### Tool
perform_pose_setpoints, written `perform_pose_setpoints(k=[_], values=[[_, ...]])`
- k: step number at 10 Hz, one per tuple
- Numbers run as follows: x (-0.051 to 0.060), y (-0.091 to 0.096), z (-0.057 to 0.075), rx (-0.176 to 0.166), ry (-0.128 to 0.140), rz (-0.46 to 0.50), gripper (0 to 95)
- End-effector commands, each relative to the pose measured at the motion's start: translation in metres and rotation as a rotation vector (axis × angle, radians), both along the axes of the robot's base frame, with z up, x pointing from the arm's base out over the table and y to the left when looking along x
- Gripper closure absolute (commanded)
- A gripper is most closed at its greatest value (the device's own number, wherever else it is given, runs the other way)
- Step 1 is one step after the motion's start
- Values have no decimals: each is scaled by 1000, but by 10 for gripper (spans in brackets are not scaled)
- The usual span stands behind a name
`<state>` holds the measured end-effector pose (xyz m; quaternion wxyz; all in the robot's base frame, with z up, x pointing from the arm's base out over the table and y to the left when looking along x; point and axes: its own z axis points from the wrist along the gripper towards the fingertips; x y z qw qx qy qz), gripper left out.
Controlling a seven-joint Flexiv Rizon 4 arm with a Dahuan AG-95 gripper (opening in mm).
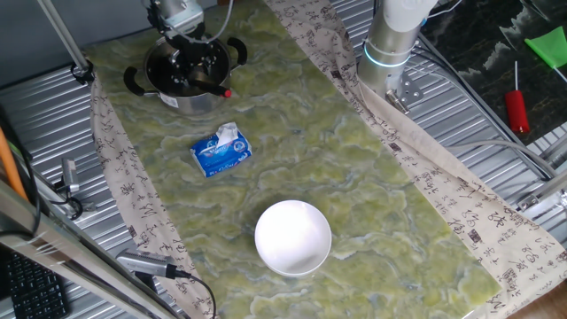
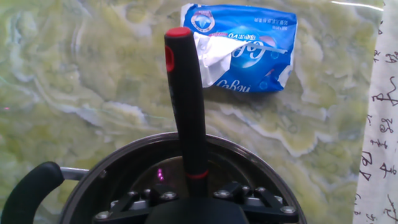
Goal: Scoop water with a large spoon from one bowl to another
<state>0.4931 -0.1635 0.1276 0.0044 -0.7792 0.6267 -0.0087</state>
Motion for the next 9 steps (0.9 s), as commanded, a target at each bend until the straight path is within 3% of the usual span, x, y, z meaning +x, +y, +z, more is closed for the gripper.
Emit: perform_pose_setpoints(k=[1,9], values=[[-1,1,-2,-8,2,-2,380],[-7,9,-14,-79,10,5,380]])
